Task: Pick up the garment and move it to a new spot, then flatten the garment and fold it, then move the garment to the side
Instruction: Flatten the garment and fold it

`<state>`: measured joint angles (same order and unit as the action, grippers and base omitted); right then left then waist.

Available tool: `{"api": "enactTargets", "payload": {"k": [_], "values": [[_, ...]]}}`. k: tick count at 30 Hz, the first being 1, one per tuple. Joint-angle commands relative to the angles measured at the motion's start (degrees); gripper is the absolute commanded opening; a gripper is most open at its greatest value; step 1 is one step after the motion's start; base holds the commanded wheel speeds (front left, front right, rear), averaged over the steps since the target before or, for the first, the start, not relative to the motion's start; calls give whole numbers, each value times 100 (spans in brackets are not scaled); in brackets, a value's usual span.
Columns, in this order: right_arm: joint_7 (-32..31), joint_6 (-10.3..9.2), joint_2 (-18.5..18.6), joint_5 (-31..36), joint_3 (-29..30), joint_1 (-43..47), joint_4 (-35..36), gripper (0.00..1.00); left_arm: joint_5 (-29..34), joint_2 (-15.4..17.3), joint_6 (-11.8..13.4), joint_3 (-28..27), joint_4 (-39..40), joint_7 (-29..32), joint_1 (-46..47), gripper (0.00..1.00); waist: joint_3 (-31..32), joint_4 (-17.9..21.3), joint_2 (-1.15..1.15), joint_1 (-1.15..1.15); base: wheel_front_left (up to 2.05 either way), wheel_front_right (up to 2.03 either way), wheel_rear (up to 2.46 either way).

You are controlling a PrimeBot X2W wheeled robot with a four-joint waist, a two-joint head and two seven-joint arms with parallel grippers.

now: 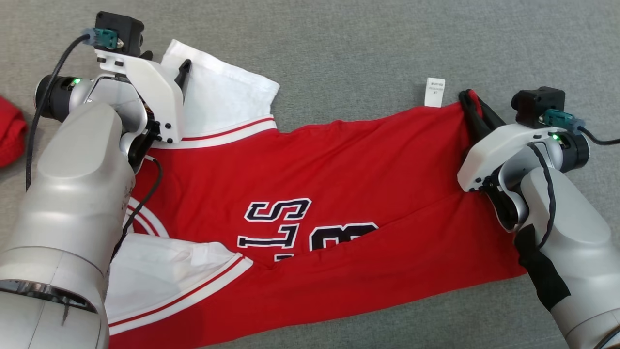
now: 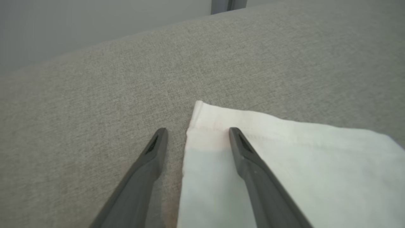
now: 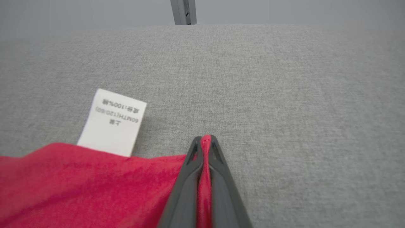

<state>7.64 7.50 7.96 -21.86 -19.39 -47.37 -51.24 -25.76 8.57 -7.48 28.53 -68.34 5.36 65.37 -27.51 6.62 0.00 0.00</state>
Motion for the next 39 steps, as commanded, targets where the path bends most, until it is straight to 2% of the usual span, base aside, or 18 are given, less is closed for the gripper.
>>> {"api": "enactTargets", "payload": {"k": [1, 2, 3, 4, 5, 12, 20, 29, 34, 39], "values": [[-33, -2, -17, -58, -95, 80, -106, 0, -39, 40, -1, 57, -19, 8, 102, 100, -66, 76, 0, 0, 0, 0, 0], [-23, -2, -16, -75, -118, 61, -109, 0, -51, 46, -1, 109, -26, 29, 94, 100, -82, 85, 0, 0, 0, 0, 0], [-14, -3, -11, -90, -133, 44, -110, 0, -93, 62, -1, 131, -14, -40, 95, 79, -95, 90, 0, 0, 0, 0, 0], [-11, -3, -4, -105, -148, 28, -119, 0, -75, 86, -1, 176, -3, -99, 108, 37, -100, 91, 0, 0, 0, 0, 0], [1, -3, 10, -127, -157, 12, -133, 0, -80, 88, 0, 210, -1, -155, 105, 0, -99, 87, 0, 0, 0, 0, 0], [179, -4, 131, -205, -103, -48, -247, 0, -163, 81, 0, 472, 116, -656, -44, 0, 20, -74, 0, 0, 0, 0, 0], [559, -3, 257, -106, 129, -291, -486, 0, -92, 210, 36, 516, 287, -1885, 150, 0, 340, -311, 0, 0, 0, 0, 0], [741, -3, 252, -20, 437, -116, -821, 0, -145, 76, 29, 387, 592, -2061, -433, 0, 842, -544, 0, 0, 0, 0, 0], [766, -2, 300, -143, 550, 370, -833, 0, -220, -91, 212, 108, 1156, -2058, -1357, 0, 1248, -709, 0, 0, 0, 0, 0], [765, -2, 384, -252, 676, 984, -559, 0, -173, -151, 303, -153, 1716, -2059, -2327, 0, 1607, -812, 0, 0, 0, 0, 0]]}}
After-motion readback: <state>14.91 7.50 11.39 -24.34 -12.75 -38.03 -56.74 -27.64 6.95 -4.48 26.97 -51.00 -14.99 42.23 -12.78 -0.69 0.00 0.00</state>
